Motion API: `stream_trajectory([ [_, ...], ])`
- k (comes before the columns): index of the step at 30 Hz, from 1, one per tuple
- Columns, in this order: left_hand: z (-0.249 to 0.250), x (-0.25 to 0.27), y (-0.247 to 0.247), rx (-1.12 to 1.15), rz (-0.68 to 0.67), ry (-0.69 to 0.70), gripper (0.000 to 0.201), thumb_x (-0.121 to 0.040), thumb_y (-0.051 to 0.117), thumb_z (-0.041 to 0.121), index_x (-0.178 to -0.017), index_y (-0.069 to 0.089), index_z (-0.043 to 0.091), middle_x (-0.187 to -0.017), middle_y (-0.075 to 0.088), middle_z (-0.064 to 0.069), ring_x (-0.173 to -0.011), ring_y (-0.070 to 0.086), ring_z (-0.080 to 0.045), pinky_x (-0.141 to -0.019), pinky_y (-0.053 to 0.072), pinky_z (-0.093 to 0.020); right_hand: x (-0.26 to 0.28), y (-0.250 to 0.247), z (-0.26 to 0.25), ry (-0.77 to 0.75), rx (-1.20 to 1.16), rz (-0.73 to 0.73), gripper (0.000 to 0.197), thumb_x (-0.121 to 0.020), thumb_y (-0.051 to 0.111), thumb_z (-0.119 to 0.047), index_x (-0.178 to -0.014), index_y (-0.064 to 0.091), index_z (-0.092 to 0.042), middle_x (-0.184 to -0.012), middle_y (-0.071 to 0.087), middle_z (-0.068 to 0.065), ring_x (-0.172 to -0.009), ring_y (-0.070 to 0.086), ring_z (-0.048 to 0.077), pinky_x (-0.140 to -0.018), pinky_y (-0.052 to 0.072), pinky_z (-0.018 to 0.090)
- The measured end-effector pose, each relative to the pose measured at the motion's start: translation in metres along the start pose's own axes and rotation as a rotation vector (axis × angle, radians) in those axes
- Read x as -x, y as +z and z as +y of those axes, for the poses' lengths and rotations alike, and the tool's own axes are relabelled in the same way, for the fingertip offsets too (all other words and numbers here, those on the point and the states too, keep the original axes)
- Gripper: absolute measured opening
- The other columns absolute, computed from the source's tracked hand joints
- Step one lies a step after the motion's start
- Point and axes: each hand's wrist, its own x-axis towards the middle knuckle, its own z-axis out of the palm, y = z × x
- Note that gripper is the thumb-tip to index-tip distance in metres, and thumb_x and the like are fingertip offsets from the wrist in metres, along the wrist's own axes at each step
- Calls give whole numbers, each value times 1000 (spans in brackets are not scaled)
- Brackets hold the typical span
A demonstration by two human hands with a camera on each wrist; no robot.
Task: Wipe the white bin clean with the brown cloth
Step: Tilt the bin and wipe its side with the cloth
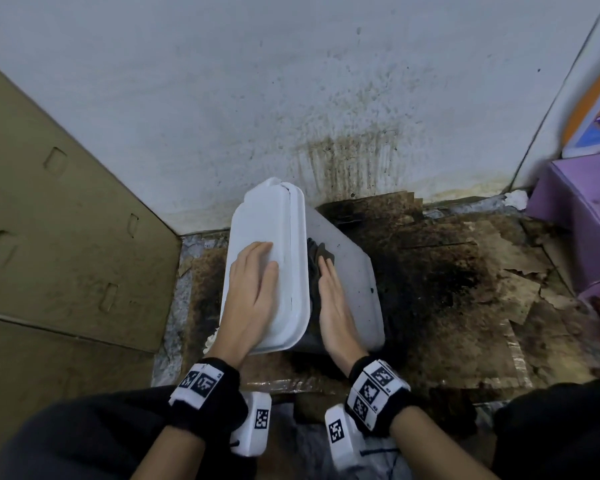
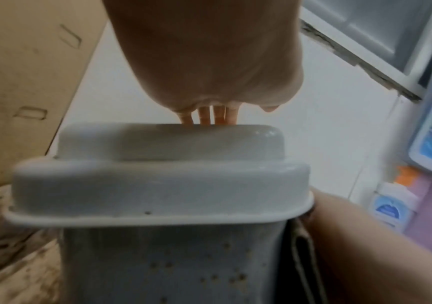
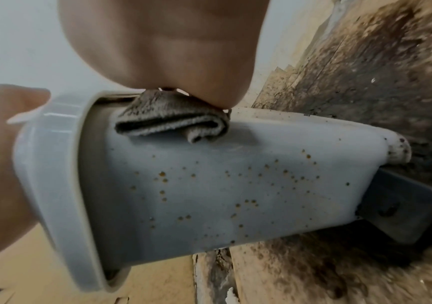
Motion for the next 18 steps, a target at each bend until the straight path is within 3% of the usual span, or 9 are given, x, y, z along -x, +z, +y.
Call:
stream_trajectory([
  [4, -4, 3, 5, 27, 86, -91, 53, -101, 37, 53, -141, 46, 19, -140, 41, 8, -134, 36, -10, -119, 29, -37, 0, 17, 4, -101, 248, 19, 51, -111, 25, -37, -162, 16, -33, -169, 8, -14, -149, 11, -2, -122, 9, 25],
  [7, -10, 2, 5, -21, 97, -109, 55, -101, 38, 53, -142, 44, 17, -137, 39, 8, -130, 35, -8, -117, 30, -41, 1, 29, 11, -208, 327, 16, 55, -112, 19, -36, -163, -1, -30, -170, -11, -15, -152, -4, -7, -118, -4, 14],
  [9, -14, 3, 3, -85, 80, -86, 63, -98, 41, 53, -147, 40, 13, -142, 38, 3, -134, 33, -10, -119, 27, -39, 1, 30, 14, -214, 313, -16, 55, -112, 19, -33, -162, -4, -30, -169, -14, -17, -152, -12, -8, -117, -9, 12],
  [12, -22, 2, 2, -131, 29, -80, 78, -97, 43, 56, -159, 28, 10, -163, 26, -5, -151, 20, -14, -125, 8, -23, -2, 27, 22, -235, 327, -41, 54, -112, 19, -33, -163, 0, -29, -169, -7, -19, -152, -10, -7, -121, -6, 14],
  [14, -24, 0, 1, -150, 4, -82, 81, -98, 46, 55, -162, 23, 11, -169, 21, -5, -154, 15, -12, -119, -1, -8, -4, 21, 37, -226, 339, -30, 54, -112, 20, -33, -163, 3, -27, -170, -4, -17, -154, -6, -6, -124, -4, 17],
  [18, -24, 0, -1, -130, -5, -90, 86, -95, 46, 60, -163, 22, 14, -169, 22, -1, -155, 16, -11, -117, 0, -5, -18, -9, 84, -28, 335, 62, 53, -113, 21, -29, -161, -1, -26, -169, -10, -12, -156, -7, 0, -128, -2, 29],
])
